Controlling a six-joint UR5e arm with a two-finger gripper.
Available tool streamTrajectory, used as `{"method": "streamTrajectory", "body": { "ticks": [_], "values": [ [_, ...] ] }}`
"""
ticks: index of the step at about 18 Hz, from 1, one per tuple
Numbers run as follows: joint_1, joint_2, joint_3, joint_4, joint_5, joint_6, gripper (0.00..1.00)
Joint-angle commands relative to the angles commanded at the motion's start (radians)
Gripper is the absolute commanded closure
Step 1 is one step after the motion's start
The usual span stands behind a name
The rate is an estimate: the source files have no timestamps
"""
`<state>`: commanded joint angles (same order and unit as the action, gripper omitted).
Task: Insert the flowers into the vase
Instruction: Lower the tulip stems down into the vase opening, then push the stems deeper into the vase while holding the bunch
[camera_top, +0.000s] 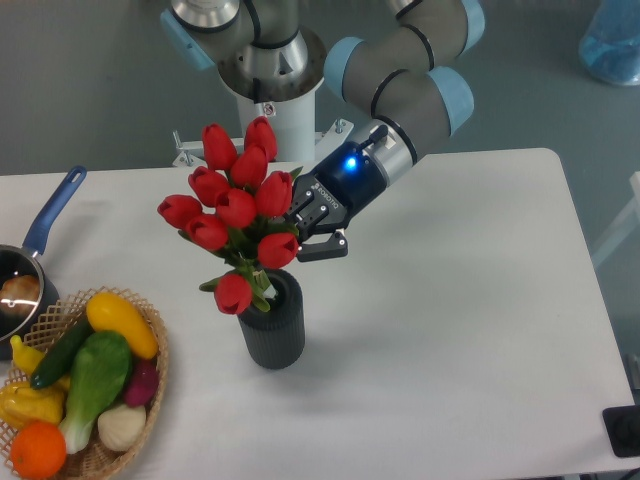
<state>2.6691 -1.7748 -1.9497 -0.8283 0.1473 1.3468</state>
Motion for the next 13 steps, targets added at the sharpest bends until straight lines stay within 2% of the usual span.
{"method": "streamTrajectory", "body": {
  "ticks": [13],
  "values": [
    [0.003, -0.032, 0.0, 0.0, 0.003, 0.0, 0.77]
  ]
}}
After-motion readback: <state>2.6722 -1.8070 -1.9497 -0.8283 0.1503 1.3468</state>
